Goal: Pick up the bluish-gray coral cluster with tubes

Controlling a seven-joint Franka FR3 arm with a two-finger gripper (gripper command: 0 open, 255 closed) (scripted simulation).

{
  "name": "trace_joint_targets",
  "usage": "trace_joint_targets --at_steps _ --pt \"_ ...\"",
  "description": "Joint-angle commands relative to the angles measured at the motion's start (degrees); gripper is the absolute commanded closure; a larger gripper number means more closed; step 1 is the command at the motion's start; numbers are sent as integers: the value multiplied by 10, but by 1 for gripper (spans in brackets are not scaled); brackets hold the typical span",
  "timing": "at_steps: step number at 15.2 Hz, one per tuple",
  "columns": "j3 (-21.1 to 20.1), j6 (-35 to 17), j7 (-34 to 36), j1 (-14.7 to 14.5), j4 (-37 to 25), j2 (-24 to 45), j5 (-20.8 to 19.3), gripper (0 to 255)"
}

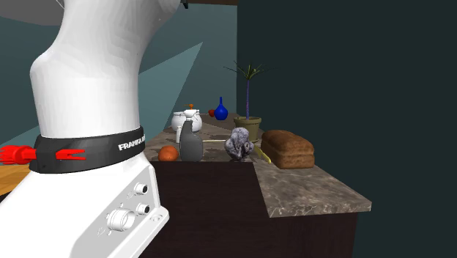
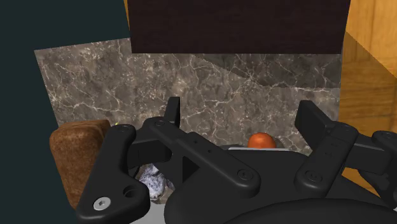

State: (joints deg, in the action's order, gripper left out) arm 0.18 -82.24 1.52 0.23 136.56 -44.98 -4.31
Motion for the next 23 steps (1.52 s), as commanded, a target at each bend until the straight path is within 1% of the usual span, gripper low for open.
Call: trace_joint_targets --at_steps 1,7,12,17,23 --pt "0 0 0 0 0 0 0 0" --pt "23 -124 -14 10 43 72 -24 0" --pt "42 -227 -23 19 56 154 -42 0" --pt "59 -324 -32 27 47 252 -55 0" --pt "77 -425 -43 36 9 381 -62 0"
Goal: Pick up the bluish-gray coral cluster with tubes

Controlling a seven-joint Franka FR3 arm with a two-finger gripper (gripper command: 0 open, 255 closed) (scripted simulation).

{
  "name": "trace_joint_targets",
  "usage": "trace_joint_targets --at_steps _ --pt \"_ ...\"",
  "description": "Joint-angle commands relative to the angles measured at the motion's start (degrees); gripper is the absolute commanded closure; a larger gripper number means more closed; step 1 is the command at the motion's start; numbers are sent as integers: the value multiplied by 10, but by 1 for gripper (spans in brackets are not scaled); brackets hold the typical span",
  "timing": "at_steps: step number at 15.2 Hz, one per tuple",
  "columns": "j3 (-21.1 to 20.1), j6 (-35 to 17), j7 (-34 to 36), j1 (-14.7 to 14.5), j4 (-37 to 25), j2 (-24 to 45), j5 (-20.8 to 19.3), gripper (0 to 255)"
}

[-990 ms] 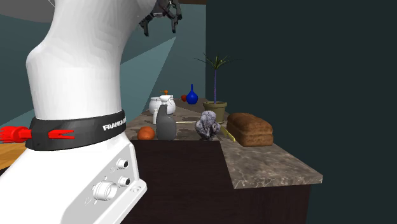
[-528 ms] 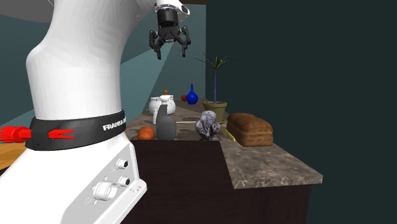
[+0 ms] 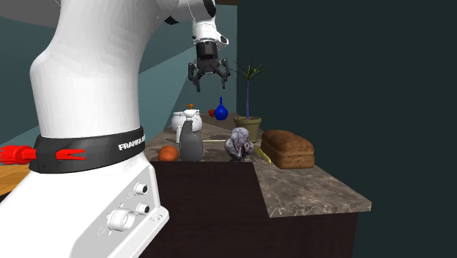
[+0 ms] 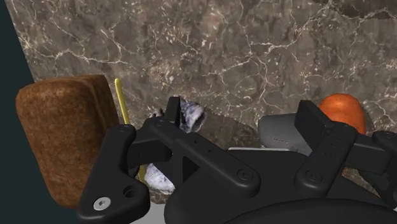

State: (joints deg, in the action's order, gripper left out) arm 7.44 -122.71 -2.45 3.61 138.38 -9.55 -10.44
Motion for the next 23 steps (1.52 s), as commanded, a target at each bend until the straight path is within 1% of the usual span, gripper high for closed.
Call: trace_joint_targets --at_steps 1,5,9,13,17,18,23 --pt "6 -35 -6 4 -18 49 -1 0" --pt "14 -87 -16 11 -63 139 3 0" --pt "18 -127 -28 19 -119 229 11 0" --pt "17 -155 -40 31 -187 318 21 0" --pt "14 -170 -50 45 -267 407 30 0" --pt "13 -172 -52 48 -285 425 32 0" --pt "11 -197 -49 49 -290 456 33 0"
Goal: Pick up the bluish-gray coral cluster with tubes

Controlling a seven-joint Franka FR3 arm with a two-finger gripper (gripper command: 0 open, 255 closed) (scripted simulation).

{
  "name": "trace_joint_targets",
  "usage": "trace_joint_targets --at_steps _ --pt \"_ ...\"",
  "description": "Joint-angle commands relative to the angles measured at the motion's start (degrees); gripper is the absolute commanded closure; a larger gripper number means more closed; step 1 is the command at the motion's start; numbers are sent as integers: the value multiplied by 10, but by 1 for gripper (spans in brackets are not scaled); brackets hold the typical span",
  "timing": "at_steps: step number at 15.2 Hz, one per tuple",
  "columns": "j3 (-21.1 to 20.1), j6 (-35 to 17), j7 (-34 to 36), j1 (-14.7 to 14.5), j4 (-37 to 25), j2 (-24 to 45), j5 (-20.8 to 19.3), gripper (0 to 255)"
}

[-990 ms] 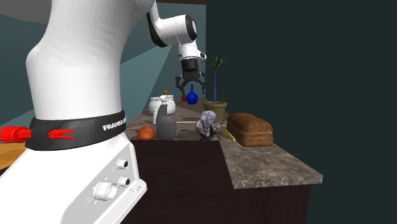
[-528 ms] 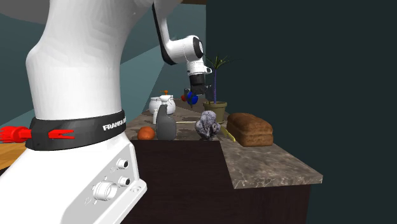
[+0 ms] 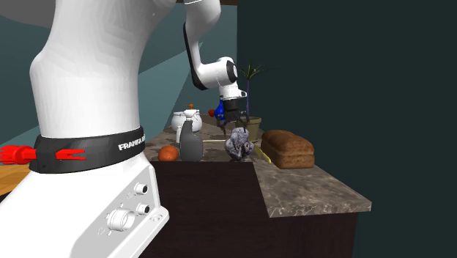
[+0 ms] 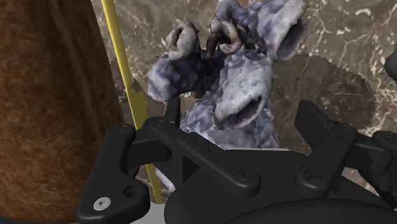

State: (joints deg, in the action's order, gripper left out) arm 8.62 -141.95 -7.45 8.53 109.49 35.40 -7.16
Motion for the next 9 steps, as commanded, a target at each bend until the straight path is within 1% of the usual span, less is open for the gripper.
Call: trace_joint_targets --at_steps 1,4,5,9 --pt "-1 -10 2 0 -3 13 0 0" --pt "-1 -17 2 1 -6 23 1 0" --pt "-1 -17 2 2 -7 23 1 255" --pt "-1 -17 2 1 -7 24 1 255"
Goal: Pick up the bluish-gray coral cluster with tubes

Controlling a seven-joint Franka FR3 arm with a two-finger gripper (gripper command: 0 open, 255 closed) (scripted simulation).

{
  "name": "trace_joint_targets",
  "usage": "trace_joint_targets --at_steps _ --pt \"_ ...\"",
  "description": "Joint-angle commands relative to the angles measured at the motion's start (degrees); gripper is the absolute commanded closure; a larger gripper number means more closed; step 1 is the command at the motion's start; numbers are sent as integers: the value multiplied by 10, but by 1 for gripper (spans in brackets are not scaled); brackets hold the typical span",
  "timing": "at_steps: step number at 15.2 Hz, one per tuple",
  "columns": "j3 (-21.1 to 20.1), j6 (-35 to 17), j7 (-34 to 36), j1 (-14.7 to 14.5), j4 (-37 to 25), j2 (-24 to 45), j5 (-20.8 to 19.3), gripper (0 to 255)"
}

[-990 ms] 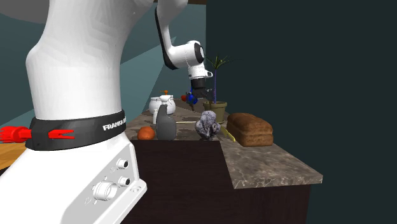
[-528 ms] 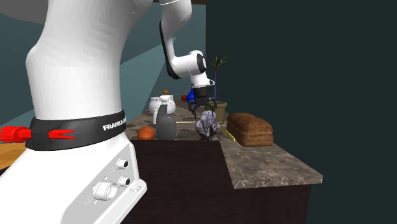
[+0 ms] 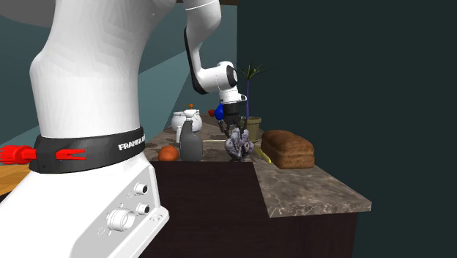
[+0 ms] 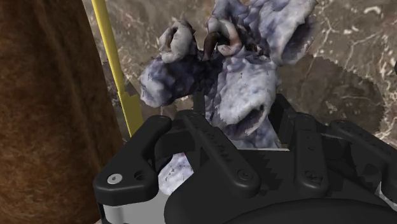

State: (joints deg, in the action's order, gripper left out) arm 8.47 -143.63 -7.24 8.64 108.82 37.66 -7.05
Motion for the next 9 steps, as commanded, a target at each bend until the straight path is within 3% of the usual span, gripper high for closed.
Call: trace_joint_targets --at_steps 1,9 --pt "0 0 0 0 0 1 0 255" --pt "2 19 -2 -1 7 -25 -1 255"
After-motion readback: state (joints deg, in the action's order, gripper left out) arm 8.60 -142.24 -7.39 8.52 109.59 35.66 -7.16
